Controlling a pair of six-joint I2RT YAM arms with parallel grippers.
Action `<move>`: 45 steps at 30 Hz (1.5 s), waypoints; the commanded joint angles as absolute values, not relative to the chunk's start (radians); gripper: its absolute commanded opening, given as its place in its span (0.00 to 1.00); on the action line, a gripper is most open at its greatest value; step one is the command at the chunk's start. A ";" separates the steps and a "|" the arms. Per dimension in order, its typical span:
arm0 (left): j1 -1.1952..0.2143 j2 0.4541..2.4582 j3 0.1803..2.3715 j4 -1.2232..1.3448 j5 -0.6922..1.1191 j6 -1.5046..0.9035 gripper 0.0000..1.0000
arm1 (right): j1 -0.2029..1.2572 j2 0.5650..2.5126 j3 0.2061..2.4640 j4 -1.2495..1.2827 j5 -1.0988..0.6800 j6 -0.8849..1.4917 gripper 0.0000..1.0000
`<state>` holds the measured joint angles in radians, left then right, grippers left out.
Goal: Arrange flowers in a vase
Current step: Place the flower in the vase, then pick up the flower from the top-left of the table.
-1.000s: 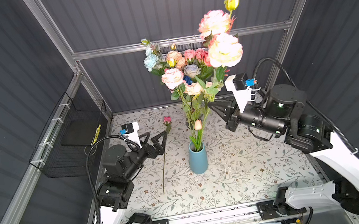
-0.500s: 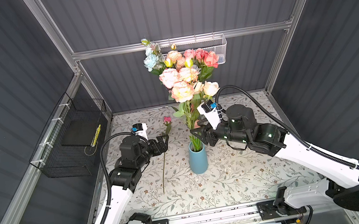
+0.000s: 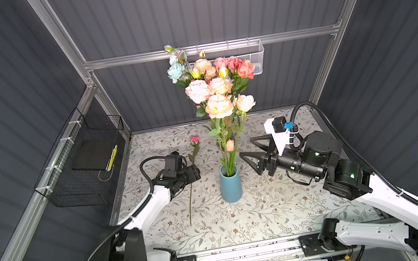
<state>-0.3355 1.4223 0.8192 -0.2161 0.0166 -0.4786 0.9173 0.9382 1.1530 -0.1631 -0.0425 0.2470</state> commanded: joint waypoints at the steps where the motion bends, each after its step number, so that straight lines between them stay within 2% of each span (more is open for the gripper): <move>1: -0.348 1.547 0.874 -0.157 -0.073 -0.451 0.68 | 0.922 0.917 1.133 -0.139 -0.032 0.264 0.79; 3: -0.358 1.624 0.912 -0.153 -0.134 -0.436 0.65 | 0.922 0.904 1.125 -0.142 -0.033 0.264 0.79; 10: -0.376 1.827 1.055 -0.147 -0.325 -0.384 0.63 | 0.922 0.869 1.107 -0.145 -0.021 0.262 0.79; 14: -0.377 1.922 1.147 -0.195 -0.400 -0.367 0.47 | 0.922 0.855 1.108 -0.153 -0.013 0.258 0.79; 19: -0.387 1.997 1.215 -0.244 -0.438 -0.347 0.35 | 0.922 0.830 1.106 -0.161 0.000 0.247 0.79; 22: -0.412 2.026 1.245 -0.277 -0.466 -0.336 0.32 | 0.922 0.821 1.106 -0.161 0.001 0.240 0.79; 27: -0.425 2.078 1.308 -0.357 -0.512 -0.358 0.17 | 0.922 0.809 1.106 -0.155 0.006 0.229 0.79; 32: -0.425 2.068 1.303 -0.359 -0.538 -0.370 0.00 | 0.922 0.801 1.109 -0.163 0.005 0.225 0.79; 37: -0.425 1.984 1.245 -0.317 -0.554 -0.389 0.00 | 0.922 0.782 1.103 -0.164 0.006 0.229 0.79; 45: -0.425 1.601 1.074 -0.261 -0.562 -0.430 0.00 | 0.922 0.770 1.095 -0.152 -0.005 0.237 0.79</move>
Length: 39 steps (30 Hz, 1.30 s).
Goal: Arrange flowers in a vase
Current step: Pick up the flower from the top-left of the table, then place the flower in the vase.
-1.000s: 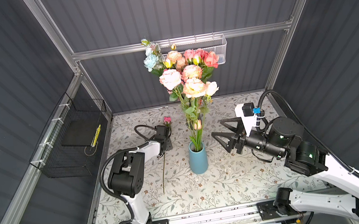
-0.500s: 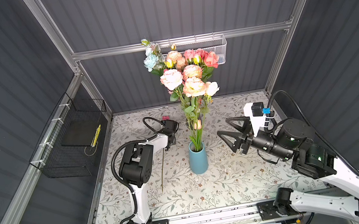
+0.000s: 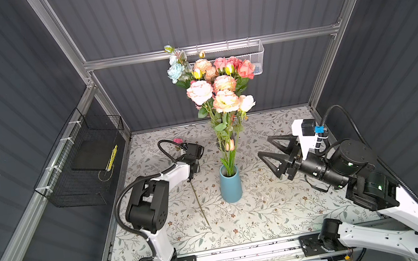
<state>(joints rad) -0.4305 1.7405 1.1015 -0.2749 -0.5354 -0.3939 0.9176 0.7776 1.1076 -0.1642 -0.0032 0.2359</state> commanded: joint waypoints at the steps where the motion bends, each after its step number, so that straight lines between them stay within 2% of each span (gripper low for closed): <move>1: -0.425 1.551 1.055 -0.262 -0.555 -0.436 0.00 | 0.922 0.769 1.095 -0.148 -0.010 0.238 0.79; 5: -0.426 1.294 0.984 -0.286 -0.470 -0.472 0.00 | 0.922 0.771 1.102 -0.143 -0.053 0.239 0.81; 10: -0.426 1.026 1.007 -0.369 -0.286 -0.477 0.00 | 0.925 0.809 1.134 -0.147 -0.170 0.238 0.84; 18: -0.425 0.737 1.047 -0.286 0.170 -0.384 0.00 | 0.951 0.977 1.223 -0.146 -0.392 0.264 0.85; 23: -0.425 0.673 1.053 -0.182 0.489 -0.351 0.00 | 1.001 1.098 1.286 -0.134 -0.436 0.277 0.85; 29: -0.425 0.651 1.025 0.016 0.697 -0.442 0.00 | 1.052 1.245 1.334 -0.101 -0.504 0.301 0.85; 33: -0.425 0.683 1.018 0.160 0.785 -0.537 0.00 | 1.077 1.303 1.362 -0.062 -0.552 0.311 0.85; 39: -0.425 0.720 1.002 0.248 0.815 -0.594 0.00 | 1.097 1.324 1.361 0.054 -0.611 0.336 0.82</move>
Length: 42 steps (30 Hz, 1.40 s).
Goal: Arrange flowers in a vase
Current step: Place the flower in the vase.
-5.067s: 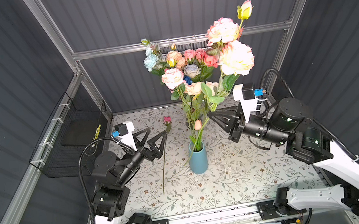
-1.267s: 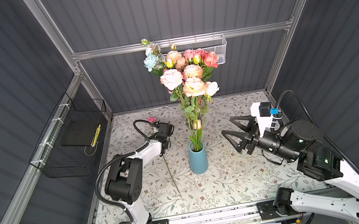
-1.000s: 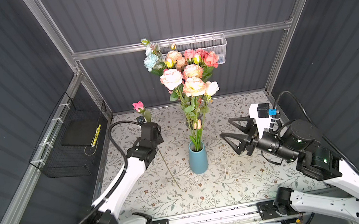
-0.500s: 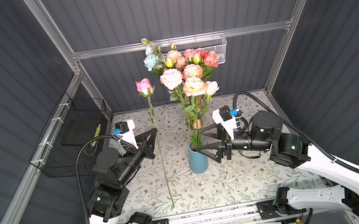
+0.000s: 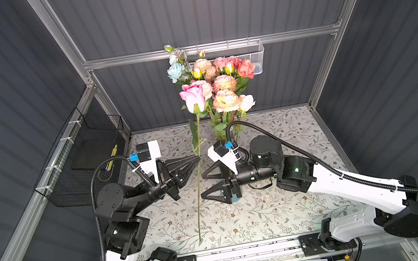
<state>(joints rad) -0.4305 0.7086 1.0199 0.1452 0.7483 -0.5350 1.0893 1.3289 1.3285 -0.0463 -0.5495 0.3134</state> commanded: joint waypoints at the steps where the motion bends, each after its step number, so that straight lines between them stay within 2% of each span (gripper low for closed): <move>1: -0.425 0.726 1.000 0.260 0.819 -0.603 0.00 | 1.097 1.330 1.365 0.064 -0.618 0.339 0.81; 2: -0.425 0.733 0.995 0.281 0.828 -0.617 0.00 | 1.097 1.339 1.372 0.067 -0.621 0.341 0.77; 3: -0.425 0.738 0.988 0.305 0.833 -0.633 0.00 | 1.097 1.349 1.382 0.067 -0.624 0.342 0.68; 6: -0.426 0.747 0.990 0.322 0.829 -0.648 0.00 | 1.097 1.354 1.383 0.083 -0.608 0.345 0.38; 10: -0.426 0.748 0.993 0.314 0.809 -0.653 0.00 | 1.095 1.337 1.366 0.092 -0.585 0.341 0.11; 11: -0.425 0.746 0.995 0.300 0.791 -0.651 0.11 | 1.095 1.326 1.358 0.091 -0.568 0.336 0.03; 13: -0.425 0.736 0.999 0.248 0.740 -0.626 0.58 | 1.094 1.293 1.337 0.080 -0.515 0.320 0.00; 15: -0.425 0.717 0.995 0.204 0.691 -0.598 0.99 | 1.089 1.245 1.316 0.050 -0.445 0.292 0.00; 20: -0.425 0.681 1.006 0.081 0.593 -0.531 1.00 | 1.072 1.126 1.267 -0.050 -0.216 0.197 0.00; 26: -0.425 0.599 0.954 -0.172 0.173 -0.440 1.00 | 1.068 1.006 1.243 -0.130 0.058 0.066 0.00; 29: -0.425 0.592 0.904 -0.227 0.082 -0.439 1.00 | 1.062 0.994 1.245 -0.126 0.126 0.022 0.00; 37: -0.425 0.616 0.808 -0.240 0.087 -0.486 1.00 | 1.035 1.052 1.281 -0.111 0.184 -0.061 0.00; 42: -0.425 0.621 0.802 -0.236 0.093 -0.486 1.00 | 1.009 1.092 1.263 -0.093 0.153 -0.040 0.00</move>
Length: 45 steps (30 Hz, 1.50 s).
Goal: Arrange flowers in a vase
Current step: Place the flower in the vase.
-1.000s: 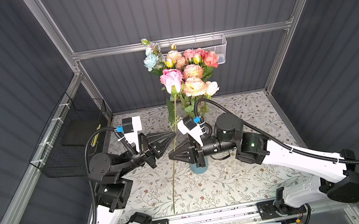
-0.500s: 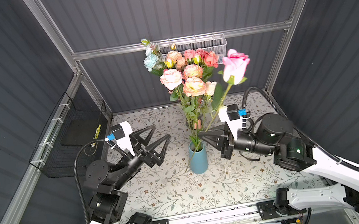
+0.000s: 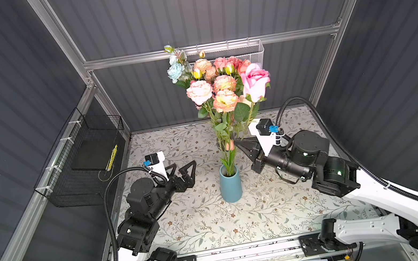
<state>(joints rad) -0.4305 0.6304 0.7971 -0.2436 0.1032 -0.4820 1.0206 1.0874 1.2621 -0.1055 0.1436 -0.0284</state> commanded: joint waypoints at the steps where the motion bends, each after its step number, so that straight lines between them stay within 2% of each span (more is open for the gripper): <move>1: -0.425 0.623 0.802 -0.236 0.094 -0.486 1.00 | 1.002 1.100 1.252 -0.086 0.140 -0.027 0.00; 7: -0.425 0.636 0.787 -0.217 0.110 -0.492 1.00 | 0.980 1.197 1.200 -0.093 0.074 0.063 0.00; 10: -0.425 0.648 0.789 -0.217 0.122 -0.493 1.00 | 0.981 1.227 1.173 -0.102 0.061 0.112 0.10; 12: -0.425 0.653 0.789 -0.216 0.126 -0.492 1.00 | 0.981 1.233 1.156 -0.111 0.054 0.139 0.23; 14: -0.425 0.655 0.787 -0.214 0.127 -0.494 1.00 | 0.982 1.224 1.141 -0.121 0.048 0.159 0.52; 15: -0.425 0.654 0.786 -0.213 0.127 -0.493 1.00 | 0.982 1.212 1.129 -0.120 0.051 0.165 0.62; 19: -0.425 0.659 0.782 -0.213 0.120 -0.492 1.00 | 0.983 1.128 1.067 -0.096 0.060 0.191 0.83; 21: -0.425 0.662 0.779 -0.209 0.118 -0.491 1.00 | 0.983 1.069 1.033 -0.092 0.070 0.201 0.98; 27: -0.425 0.670 0.770 -0.249 0.017 -0.487 1.00 | 0.982 0.913 0.881 -0.035 0.253 0.213 0.99; 33: -0.425 0.731 0.747 -0.273 -0.324 -0.532 1.00 | 0.963 0.829 0.787 -0.006 0.539 0.232 0.99; 39: -0.418 1.050 0.810 -0.186 -0.679 -0.492 1.00 | 0.810 0.831 0.783 -0.089 0.582 0.377 0.99; 45: -0.364 1.367 0.879 -0.005 -0.710 -0.360 1.00 | 0.682 0.851 0.744 -0.098 0.558 0.451 0.99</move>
<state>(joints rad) -0.3916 1.3029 0.8143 -0.1108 -0.6163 -0.4324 0.7044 0.8448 0.7643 -0.0818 0.5335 0.3931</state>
